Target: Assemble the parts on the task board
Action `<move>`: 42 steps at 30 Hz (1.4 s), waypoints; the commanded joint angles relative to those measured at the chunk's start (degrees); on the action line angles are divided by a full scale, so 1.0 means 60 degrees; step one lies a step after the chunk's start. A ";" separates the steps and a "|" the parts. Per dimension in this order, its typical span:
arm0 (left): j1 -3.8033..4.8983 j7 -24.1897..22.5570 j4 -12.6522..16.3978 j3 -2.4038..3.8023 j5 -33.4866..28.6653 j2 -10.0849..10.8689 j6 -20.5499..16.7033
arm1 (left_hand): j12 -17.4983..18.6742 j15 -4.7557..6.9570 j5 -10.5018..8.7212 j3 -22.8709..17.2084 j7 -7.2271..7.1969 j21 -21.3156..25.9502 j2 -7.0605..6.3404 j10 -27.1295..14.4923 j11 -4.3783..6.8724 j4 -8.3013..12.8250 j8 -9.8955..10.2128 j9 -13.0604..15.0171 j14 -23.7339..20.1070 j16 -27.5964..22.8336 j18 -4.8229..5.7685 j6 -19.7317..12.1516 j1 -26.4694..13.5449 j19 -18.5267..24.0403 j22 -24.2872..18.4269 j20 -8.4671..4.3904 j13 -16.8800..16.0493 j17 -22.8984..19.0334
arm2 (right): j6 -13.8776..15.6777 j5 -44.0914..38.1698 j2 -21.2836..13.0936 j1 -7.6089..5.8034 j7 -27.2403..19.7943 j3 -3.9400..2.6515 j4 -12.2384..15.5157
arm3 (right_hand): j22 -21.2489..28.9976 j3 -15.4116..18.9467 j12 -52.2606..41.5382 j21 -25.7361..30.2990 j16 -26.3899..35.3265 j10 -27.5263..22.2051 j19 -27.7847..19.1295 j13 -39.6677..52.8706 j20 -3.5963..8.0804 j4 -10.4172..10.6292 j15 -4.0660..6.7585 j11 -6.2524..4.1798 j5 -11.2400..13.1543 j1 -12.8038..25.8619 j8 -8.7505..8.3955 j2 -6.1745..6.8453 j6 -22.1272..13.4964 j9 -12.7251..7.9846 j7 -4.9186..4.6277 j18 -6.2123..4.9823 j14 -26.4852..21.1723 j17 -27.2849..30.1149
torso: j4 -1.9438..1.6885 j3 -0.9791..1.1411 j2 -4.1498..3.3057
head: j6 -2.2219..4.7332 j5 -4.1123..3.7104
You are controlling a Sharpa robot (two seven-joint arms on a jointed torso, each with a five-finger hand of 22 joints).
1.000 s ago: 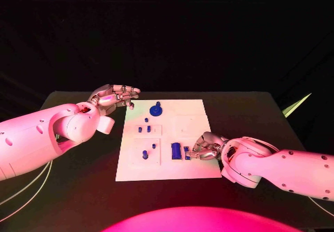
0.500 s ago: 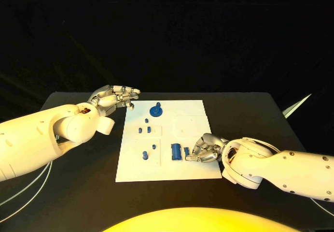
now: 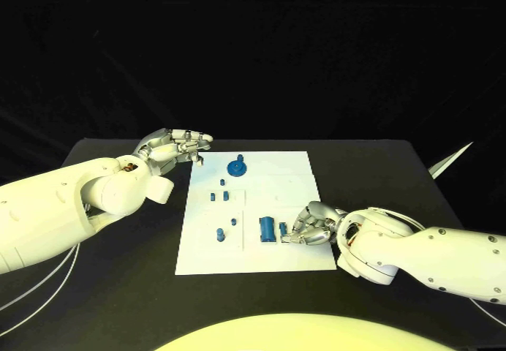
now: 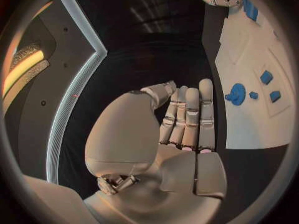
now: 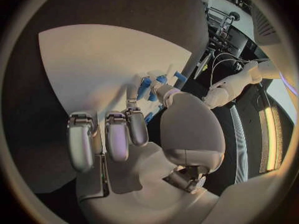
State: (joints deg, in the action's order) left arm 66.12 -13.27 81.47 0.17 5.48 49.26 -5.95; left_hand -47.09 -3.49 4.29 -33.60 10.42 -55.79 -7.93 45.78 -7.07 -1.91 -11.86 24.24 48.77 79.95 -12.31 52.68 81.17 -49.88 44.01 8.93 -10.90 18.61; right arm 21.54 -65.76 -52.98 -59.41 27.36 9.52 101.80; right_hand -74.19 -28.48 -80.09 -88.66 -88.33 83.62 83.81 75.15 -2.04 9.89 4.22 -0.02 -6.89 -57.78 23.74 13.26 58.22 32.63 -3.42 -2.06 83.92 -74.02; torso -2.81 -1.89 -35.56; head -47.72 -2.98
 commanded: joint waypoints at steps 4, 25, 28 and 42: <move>0.0003 -0.0011 0.0011 0.0004 0.0006 -0.0017 0.0029 | -0.0045 0.0025 0.0001 -0.0071 -0.0007 0.0104 -0.0010 -0.0012 0.0046 -0.0069 -0.0118 0.0142 0.0111 -0.0141 0.0289 -0.0152 -0.0282 -0.0183 -0.0125 -0.0001 -0.0150 0.0136 | -0.0109 0.0007 0.0130 0.0017 -0.0105 0.0001 -0.0232 | -0.2636 0.0106 0.0027 -0.0224 -0.0135 0.0410 0.1032 0.1562 0.0088 -0.0193 0.0071 -0.0171 -0.0145 -0.0352 0.0188 -0.0210 0.0091 -0.0017 0.0038 0.0343 0.0950 -0.2362 | -0.0006 0.0008 -0.0001 | 0.0001 0.0009; -0.0007 -0.0054 -0.0019 -0.0006 0.0005 -0.0040 -0.0013 | -0.0044 0.0026 0.0002 -0.0076 -0.0009 0.0116 -0.0001 -0.0018 0.0048 -0.0082 -0.0123 0.0159 0.0113 -0.0149 0.0289 -0.0159 -0.0290 -0.0186 -0.0134 0.0000 -0.0156 0.0153 | 0.0631 0.0289 0.0024 0.0031 -0.0918 -0.0013 -0.0264 | -0.2607 0.0328 0.0096 -0.0120 -0.0108 0.0376 0.1006 0.1534 0.0082 -0.0193 0.0041 -0.0118 -0.0133 -0.0438 0.0086 -0.0040 -0.0055 -0.0071 -0.0036 0.0322 0.0938 -0.2308 | 0.0022 -0.0010 0.0039 | 0.0106 -0.0017; -0.0013 -0.0148 -0.0052 -0.0014 -0.0028 -0.0058 -0.0110 | -0.0027 0.0014 -0.0006 -0.0055 -0.0002 0.0147 -0.0036 -0.0057 0.0033 -0.0112 -0.0114 0.0172 0.0075 -0.0186 0.0293 -0.0193 -0.0339 -0.0169 -0.0150 0.0006 -0.0158 0.0162 | 0.1143 0.1106 -0.0101 -0.0113 -0.2134 -0.0032 -0.0322 | -0.2429 0.0517 0.0563 0.0521 0.0053 0.0130 0.0842 0.1301 -0.0017 -0.0134 -0.0101 0.0054 -0.0150 -0.0580 -0.0212 -0.0058 -0.0477 -0.0196 -0.0233 0.0193 0.0863 -0.1993 | 0.0047 -0.0027 0.0077 | 0.0213 -0.0035; -0.0220 -0.1312 -0.0792 -0.0136 -0.0589 -0.0439 -0.0624 | 0.2740 -0.0719 -0.0018 0.0020 0.0052 0.3954 -0.0452 0.0232 -0.0479 -0.0702 0.0025 0.0259 -0.1300 -0.5364 0.0345 -0.1102 -0.0471 0.1313 -0.2476 0.0748 0.1208 -0.1263 | 0.1292 0.6534 0.0881 -0.0782 -0.6980 -0.0176 -0.3168 | 0.1299 0.0148 0.7543 1.0594 0.4395 -0.4093 -0.2411 -0.3140 -0.0617 -0.0429 -0.0706 0.0696 -0.0151 -0.1864 -0.0916 -0.0279 -0.1765 -0.0378 -0.0929 -0.1353 -0.1655 0.3399 | 0.0303 -0.0097 0.0514 | 0.1034 -0.0023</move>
State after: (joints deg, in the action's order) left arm 64.84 -20.01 77.08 -0.68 2.62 46.93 -9.17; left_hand -31.00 -7.93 4.29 -34.69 10.57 -32.41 -9.66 46.38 -9.91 -5.86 -11.84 25.65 40.39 48.17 -10.60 46.12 78.84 -42.86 28.33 13.83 -4.02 11.06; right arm 30.12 -29.11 -48.26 -64.02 -12.59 8.51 84.54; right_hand -64.77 -26.96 -35.11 -26.44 -61.91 64.03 71.58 55.80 -6.12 8.33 -0.21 4.43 -6.89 -68.11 19.14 11.38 46.35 30.65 -8.65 -8.94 74.80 -51.10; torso -1.44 -2.40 -33.22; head -42.92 -3.10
